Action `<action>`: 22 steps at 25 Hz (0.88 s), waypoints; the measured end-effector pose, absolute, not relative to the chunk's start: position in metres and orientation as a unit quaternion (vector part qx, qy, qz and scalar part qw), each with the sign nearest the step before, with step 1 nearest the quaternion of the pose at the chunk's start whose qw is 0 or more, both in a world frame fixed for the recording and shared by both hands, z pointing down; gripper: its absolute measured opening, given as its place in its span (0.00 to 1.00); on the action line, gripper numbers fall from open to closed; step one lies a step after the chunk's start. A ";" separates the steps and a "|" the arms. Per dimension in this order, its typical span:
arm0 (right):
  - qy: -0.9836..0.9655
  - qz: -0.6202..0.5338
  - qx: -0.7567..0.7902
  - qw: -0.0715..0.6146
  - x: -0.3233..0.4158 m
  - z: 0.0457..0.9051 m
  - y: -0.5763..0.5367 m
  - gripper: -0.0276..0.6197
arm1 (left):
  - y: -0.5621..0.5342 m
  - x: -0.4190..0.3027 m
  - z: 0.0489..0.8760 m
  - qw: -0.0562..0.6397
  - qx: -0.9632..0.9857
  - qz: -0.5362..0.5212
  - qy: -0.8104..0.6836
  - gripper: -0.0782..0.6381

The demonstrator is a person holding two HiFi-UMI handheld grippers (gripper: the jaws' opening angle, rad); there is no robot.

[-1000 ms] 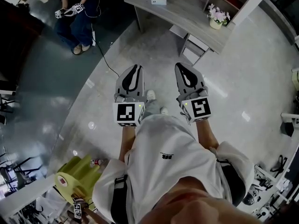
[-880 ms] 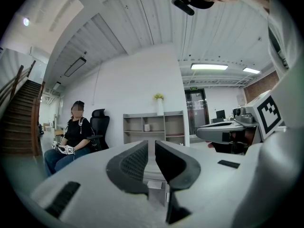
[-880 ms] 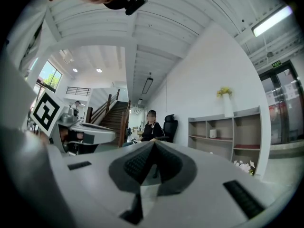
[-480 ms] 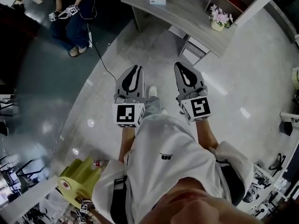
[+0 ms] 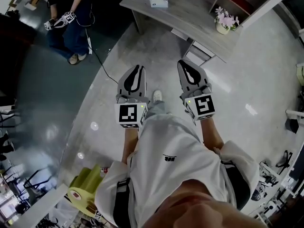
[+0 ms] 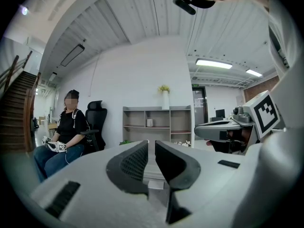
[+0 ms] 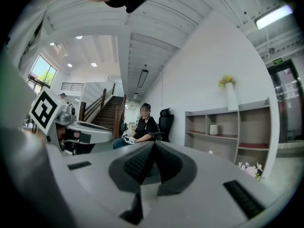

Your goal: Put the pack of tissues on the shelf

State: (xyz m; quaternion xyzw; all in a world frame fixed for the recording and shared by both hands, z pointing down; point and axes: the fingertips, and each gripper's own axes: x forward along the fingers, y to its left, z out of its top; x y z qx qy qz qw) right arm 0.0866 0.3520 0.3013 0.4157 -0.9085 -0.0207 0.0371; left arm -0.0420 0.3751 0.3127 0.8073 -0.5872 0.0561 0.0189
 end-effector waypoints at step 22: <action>-0.892 -0.029 0.448 0.052 0.018 0.306 0.239 0.08 | 0.246 -0.105 0.316 0.022 0.837 0.052 -0.545 0.15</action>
